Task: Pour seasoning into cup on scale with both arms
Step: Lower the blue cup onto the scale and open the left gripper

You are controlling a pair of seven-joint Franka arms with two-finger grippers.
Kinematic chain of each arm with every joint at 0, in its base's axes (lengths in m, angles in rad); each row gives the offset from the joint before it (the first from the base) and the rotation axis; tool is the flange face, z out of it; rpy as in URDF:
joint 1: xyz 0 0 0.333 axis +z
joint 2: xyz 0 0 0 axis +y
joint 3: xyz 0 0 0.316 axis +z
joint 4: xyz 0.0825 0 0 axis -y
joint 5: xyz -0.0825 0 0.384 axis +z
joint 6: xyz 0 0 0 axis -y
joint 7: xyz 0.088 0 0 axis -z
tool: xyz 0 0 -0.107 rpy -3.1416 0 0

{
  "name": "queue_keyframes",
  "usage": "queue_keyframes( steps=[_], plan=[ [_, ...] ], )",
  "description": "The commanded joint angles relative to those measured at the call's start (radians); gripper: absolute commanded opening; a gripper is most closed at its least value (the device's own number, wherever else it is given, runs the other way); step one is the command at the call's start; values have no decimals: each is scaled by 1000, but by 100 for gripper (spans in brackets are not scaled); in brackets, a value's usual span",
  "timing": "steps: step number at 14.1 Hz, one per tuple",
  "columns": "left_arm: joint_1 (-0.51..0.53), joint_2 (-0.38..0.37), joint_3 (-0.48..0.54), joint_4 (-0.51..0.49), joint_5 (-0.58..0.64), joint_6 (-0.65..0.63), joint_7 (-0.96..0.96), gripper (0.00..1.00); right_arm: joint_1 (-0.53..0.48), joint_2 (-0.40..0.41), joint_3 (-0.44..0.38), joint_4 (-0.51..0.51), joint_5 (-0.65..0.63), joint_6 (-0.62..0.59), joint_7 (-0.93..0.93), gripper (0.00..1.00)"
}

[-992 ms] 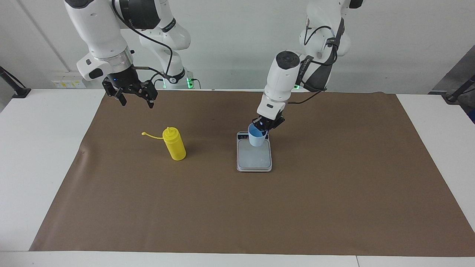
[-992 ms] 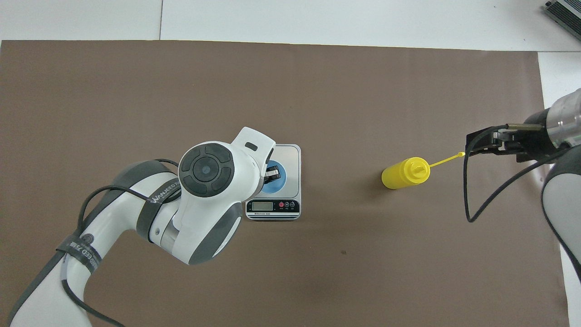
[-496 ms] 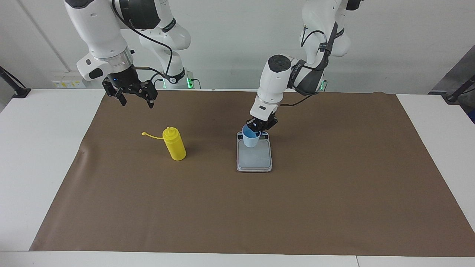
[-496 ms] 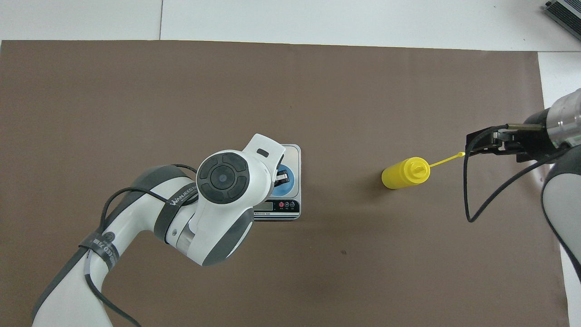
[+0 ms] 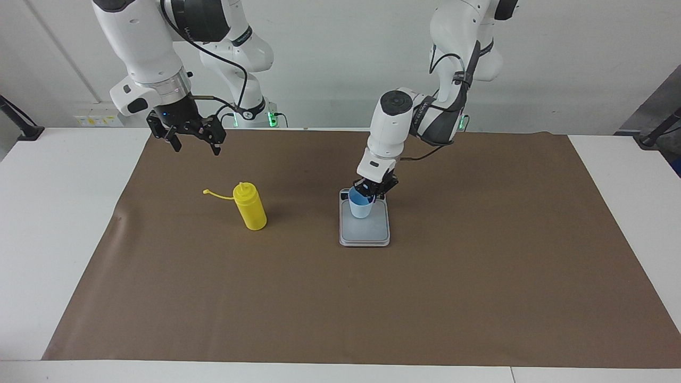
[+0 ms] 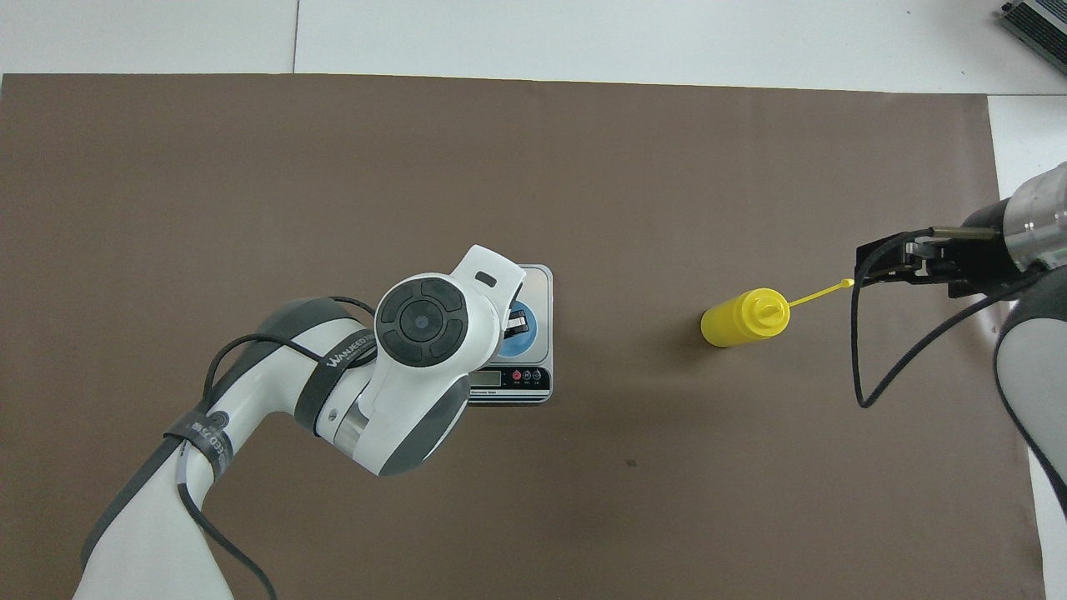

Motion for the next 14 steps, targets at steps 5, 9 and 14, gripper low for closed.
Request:
queue_keyframes(
  steps=[5,9,14],
  plan=[
    [15,10,17,4,29,49,-1,0,-12,-23,5,-26,-9,2,-22,100],
    [30,13,17,8,44,52,22,0,-12,-23,5,-26,-9,2,-22,100],
    [26,25,17,5,43,61,17,15,-12,-23,5,-26,-9,3,-22,100]
  ],
)
